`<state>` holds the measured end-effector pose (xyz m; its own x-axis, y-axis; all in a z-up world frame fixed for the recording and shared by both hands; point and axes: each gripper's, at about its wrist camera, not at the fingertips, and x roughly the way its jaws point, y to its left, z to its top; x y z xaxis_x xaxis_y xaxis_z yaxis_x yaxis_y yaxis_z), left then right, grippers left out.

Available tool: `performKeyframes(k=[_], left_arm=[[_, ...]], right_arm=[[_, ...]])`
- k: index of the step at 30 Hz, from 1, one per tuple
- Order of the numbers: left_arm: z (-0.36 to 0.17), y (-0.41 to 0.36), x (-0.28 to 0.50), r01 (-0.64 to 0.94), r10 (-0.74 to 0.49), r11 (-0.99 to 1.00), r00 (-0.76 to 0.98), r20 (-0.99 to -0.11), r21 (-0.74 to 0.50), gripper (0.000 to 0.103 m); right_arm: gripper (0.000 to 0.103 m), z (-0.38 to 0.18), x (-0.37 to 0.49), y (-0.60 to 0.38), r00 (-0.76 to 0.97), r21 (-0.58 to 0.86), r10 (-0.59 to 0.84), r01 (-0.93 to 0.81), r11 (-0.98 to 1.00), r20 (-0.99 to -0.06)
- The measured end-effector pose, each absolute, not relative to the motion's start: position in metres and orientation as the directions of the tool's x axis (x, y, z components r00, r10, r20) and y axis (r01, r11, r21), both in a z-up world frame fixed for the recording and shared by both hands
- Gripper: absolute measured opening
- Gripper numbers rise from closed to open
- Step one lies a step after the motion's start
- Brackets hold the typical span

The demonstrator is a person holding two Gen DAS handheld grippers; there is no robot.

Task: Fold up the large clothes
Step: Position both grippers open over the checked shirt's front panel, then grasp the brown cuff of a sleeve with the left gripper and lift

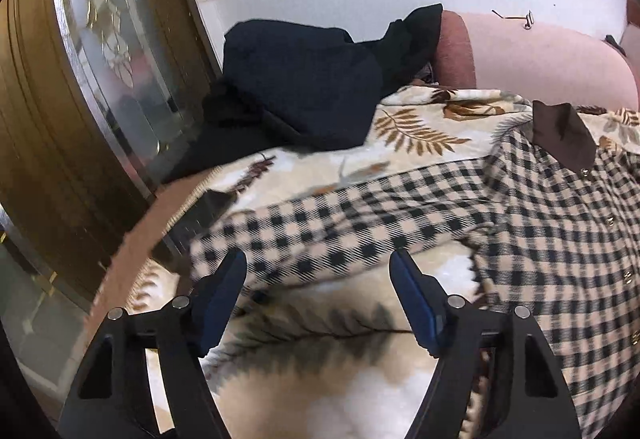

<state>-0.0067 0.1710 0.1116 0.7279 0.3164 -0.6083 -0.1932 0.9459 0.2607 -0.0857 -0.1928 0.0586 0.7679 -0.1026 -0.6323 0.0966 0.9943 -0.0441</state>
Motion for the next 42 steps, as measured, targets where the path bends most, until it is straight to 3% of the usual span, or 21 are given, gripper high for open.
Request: performKeyframes(k=[5,18,42], left_arm=[[0.113,0.177,-0.012,-0.213,0.33,0.941,0.75,-0.573,0.263,0.074],[0.089,0.16,-0.009,-0.163,0.236,0.972,0.721,-0.651,0.171,0.074],[0.073,0.164,0.004,-0.191,0.255,0.967,0.677,-0.69,0.17,0.074]], right_arm=[[0.086,0.053,-0.082,-0.19,0.757,-0.054,-0.109,0.098,0.994,-0.644],[0.086,0.039,-0.073,-0.189,0.727,-0.054,-0.115,0.107,0.993,-0.677],[0.086,0.025,-0.064,-0.19,0.695,-0.045,-0.109,0.109,0.993,-0.711]])
